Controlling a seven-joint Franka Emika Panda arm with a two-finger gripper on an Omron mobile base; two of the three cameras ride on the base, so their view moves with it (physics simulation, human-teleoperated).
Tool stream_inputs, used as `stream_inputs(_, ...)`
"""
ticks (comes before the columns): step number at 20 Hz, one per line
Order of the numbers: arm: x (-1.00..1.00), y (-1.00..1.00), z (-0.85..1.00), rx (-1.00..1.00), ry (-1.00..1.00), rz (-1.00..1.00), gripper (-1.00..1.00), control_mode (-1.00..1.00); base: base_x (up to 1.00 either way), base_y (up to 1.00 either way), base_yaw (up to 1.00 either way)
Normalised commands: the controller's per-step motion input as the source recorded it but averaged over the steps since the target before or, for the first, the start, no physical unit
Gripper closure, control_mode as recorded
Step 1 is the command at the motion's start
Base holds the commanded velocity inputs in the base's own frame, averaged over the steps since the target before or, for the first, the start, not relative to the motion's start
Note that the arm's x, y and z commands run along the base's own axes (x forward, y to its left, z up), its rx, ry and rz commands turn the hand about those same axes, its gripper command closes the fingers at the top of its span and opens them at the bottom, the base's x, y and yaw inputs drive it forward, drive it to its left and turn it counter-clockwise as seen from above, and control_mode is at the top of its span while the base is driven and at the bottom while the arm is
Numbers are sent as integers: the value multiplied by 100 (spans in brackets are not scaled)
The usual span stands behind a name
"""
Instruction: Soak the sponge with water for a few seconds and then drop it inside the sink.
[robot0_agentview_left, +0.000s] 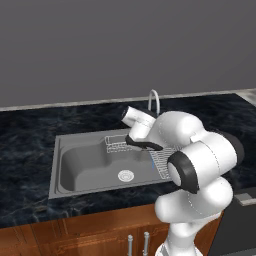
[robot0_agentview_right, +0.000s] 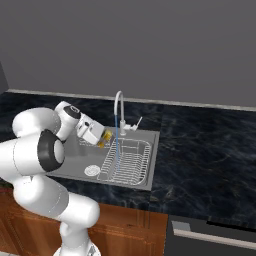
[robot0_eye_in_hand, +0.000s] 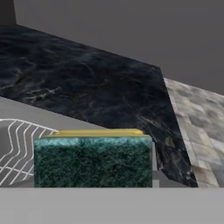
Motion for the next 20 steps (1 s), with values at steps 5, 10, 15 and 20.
stream_inputs(5,6,0,0,0,5,0,100,-100,0,0,0)
stream_inputs(10,3,0,-3,0,2,0,100,-100,0,0,0)
stream_inputs(15,16,0,-9,0,2,0,100,-100,0,0,0)
stream_inputs(20,20,0,-14,0,2,0,100,-100,0,0,0)
